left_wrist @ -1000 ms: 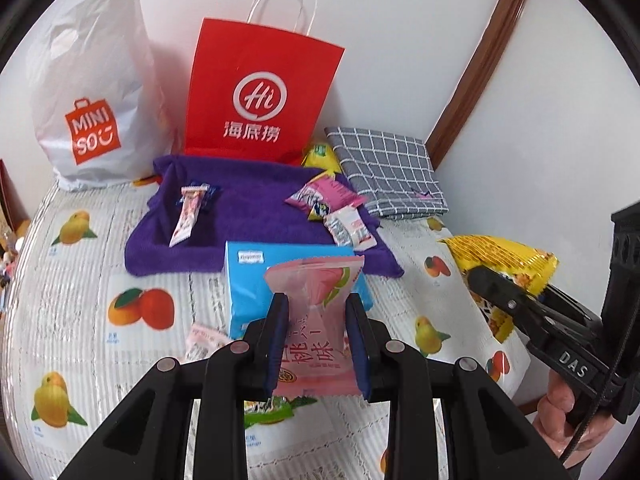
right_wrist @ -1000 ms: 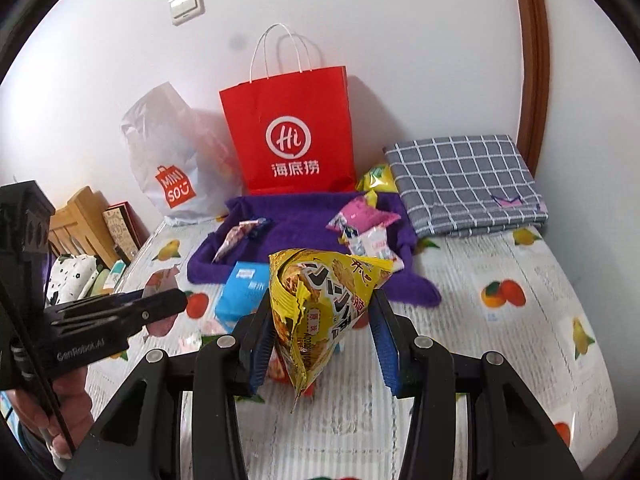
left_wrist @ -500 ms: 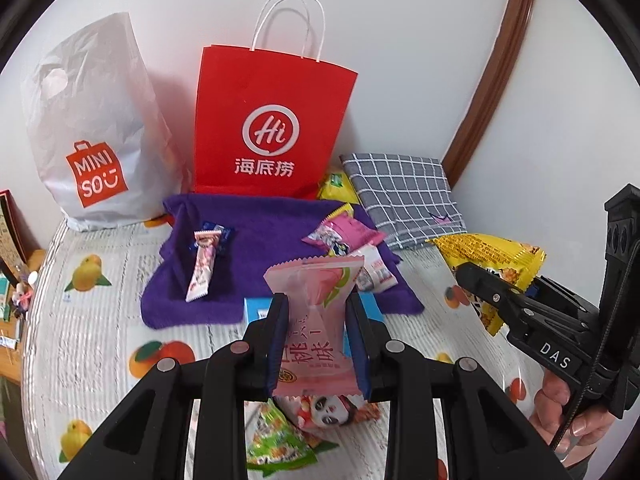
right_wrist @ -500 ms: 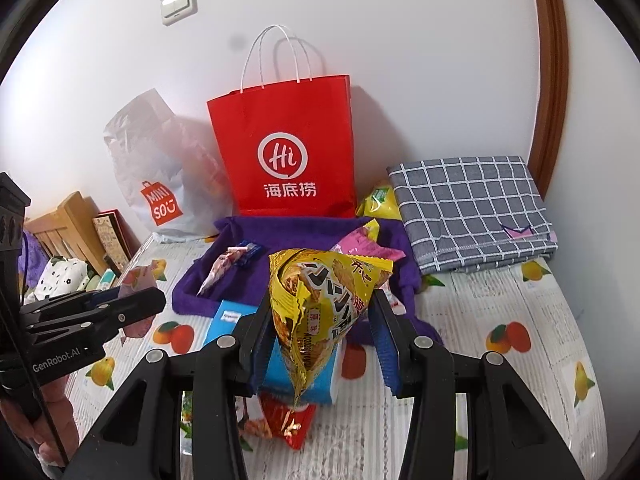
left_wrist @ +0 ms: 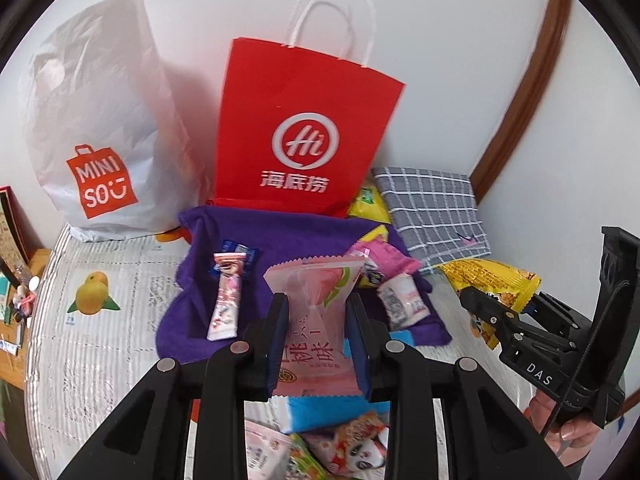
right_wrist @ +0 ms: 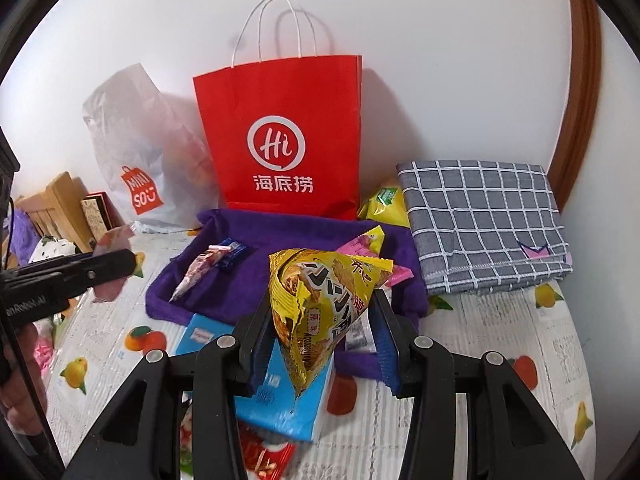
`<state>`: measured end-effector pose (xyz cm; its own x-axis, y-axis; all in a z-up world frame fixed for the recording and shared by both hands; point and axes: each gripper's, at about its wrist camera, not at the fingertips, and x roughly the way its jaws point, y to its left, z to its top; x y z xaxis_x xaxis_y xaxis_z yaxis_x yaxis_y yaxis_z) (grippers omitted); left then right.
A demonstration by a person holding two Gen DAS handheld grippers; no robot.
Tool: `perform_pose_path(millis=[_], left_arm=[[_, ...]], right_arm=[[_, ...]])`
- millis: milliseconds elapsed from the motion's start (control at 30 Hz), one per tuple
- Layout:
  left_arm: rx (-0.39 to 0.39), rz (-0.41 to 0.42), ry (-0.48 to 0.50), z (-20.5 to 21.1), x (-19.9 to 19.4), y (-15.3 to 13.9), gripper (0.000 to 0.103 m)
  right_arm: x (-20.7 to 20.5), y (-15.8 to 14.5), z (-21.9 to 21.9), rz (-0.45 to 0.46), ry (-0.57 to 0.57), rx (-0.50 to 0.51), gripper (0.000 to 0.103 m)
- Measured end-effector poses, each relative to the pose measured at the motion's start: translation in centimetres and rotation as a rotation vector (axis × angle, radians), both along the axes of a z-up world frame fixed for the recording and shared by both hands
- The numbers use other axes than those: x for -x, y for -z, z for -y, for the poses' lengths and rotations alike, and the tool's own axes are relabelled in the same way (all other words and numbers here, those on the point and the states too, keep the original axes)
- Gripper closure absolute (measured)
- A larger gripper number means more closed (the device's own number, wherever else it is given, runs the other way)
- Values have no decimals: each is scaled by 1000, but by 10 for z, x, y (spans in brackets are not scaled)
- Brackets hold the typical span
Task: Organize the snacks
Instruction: 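Carry the pink packet with the left tool while the right tool carries the yellow bag to the towel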
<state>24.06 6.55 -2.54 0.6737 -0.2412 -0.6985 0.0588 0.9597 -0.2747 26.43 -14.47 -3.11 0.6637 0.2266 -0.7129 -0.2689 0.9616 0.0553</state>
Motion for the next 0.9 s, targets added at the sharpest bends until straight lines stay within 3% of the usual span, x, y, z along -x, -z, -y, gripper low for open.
perform_pose_path(millis=[400, 667, 900], left_arm=[[19, -52, -66, -31, -31, 21, 75], [-2, -120, -87, -42, -58, 53, 75], [9, -175, -103, -53, -78, 81, 75]], right_arm=[[-55, 9, -7, -39, -29, -57, 58], [-79, 17, -12, -36, -60, -37, 58], [-98, 41, -17, -82, -71, 3, 58]])
